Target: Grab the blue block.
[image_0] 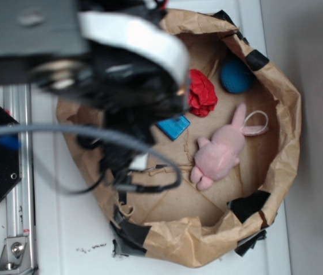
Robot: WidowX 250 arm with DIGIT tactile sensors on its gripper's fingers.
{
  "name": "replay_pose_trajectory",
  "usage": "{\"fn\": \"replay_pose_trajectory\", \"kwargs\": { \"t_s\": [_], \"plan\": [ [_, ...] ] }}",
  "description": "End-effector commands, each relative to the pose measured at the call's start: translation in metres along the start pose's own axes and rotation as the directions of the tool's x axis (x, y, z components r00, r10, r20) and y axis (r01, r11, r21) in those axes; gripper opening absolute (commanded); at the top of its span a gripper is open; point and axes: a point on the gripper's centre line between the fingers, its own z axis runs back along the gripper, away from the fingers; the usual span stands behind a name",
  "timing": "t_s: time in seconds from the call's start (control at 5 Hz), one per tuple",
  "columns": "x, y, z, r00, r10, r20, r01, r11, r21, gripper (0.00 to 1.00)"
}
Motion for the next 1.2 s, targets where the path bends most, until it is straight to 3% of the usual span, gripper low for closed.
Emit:
{"fn": "replay_pose_trajectory", "kwargs": {
  "t_s": [0.0, 0.2, 0.8, 1.0],
  "plan": [
    [-0.019, 0.024, -0.034, 0.994, 0.086, -0.072, -0.089, 0.995, -0.045, 1.0],
    [-0.025, 0.013, -0.053, 0.986, 0.105, -0.133, -0.115, 0.991, -0.069, 1.0],
    [-0.025, 0.013, -0.053, 0.986, 0.105, -0.133, -0.115, 0.991, -0.069, 1.0],
    [-0.007, 0.012, -0.094, 0.988, 0.078, -0.133, -0.087, 0.995, -0.057, 1.0]
  ]
}}
